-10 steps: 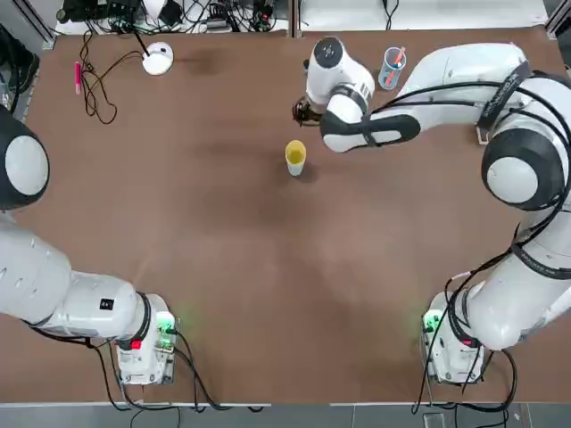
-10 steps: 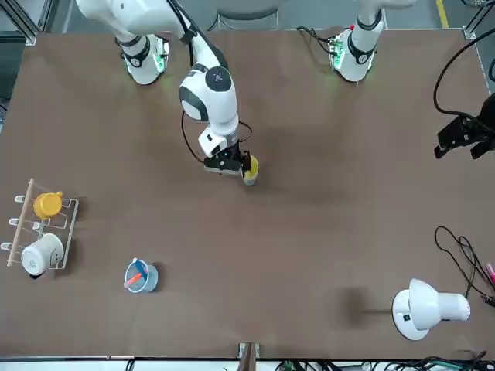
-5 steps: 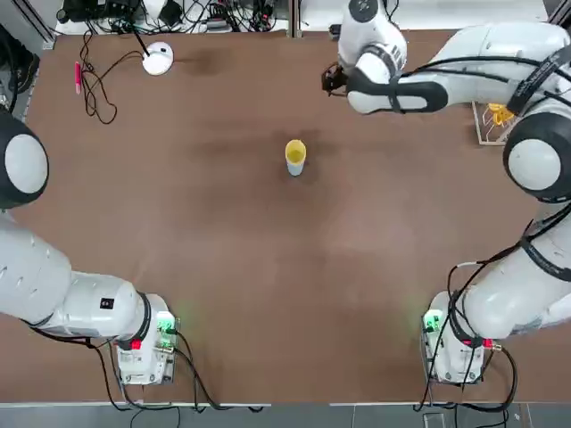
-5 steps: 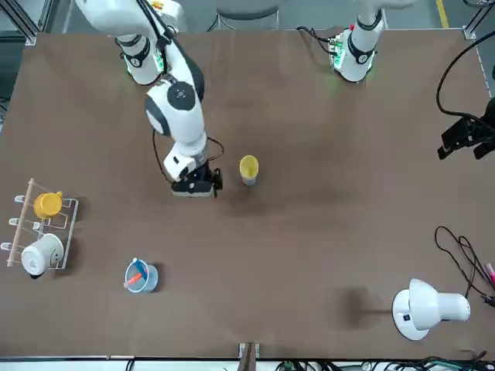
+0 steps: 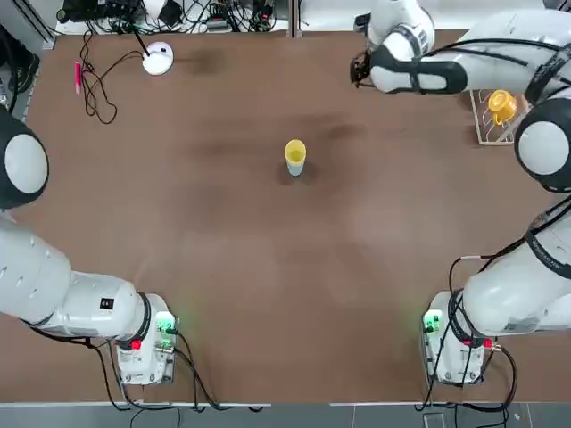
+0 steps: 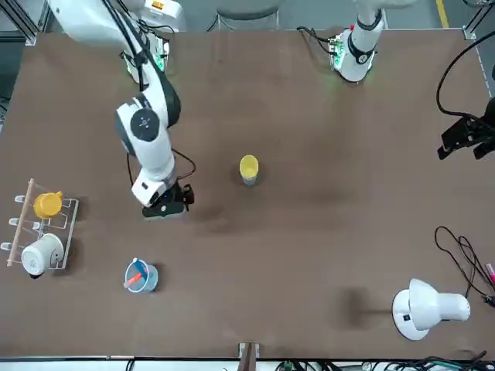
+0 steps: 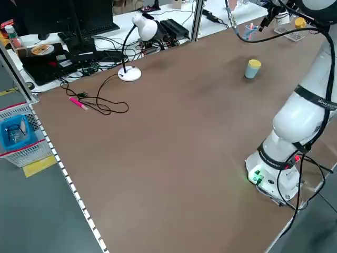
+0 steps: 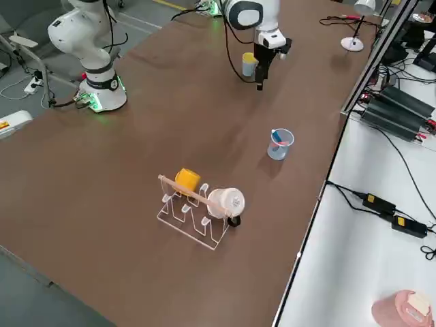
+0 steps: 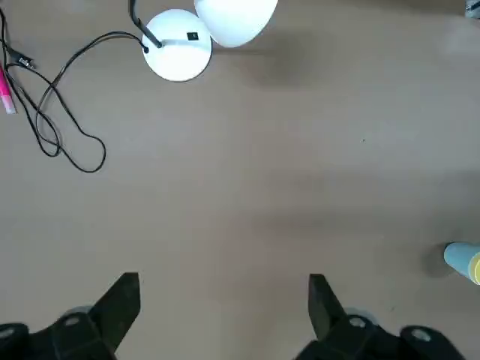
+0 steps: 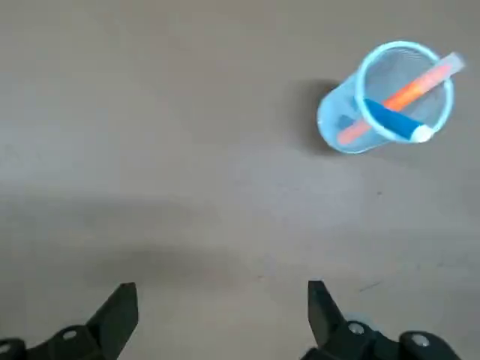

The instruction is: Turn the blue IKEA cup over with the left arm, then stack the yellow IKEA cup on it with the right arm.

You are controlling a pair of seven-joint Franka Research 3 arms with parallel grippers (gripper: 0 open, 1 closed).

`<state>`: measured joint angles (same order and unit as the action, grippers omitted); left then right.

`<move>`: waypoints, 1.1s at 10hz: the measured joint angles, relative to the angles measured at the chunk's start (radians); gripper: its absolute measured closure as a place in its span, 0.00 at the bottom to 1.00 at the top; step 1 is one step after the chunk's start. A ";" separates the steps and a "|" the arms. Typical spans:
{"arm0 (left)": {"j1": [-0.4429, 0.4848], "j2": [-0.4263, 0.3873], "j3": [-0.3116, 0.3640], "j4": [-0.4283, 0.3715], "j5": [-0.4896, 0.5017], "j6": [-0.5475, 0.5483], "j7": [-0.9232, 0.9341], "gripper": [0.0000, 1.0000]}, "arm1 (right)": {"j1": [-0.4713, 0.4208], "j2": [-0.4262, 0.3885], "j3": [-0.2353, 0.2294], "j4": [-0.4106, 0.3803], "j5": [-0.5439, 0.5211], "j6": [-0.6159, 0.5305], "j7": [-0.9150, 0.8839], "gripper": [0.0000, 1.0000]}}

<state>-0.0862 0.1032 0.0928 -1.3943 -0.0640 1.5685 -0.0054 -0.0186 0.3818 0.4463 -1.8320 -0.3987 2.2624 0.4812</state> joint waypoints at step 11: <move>0.002 -0.001 0.002 0.007 -0.001 0.000 -0.121 0.01 | -0.181 -0.283 -0.233 0.225 0.344 -0.446 -0.334 0.00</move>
<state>-0.0840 0.1024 0.0944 -1.3873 -0.0651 1.5684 -0.1263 -0.1997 0.0983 0.2136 -1.6066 -0.0545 1.8160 0.1471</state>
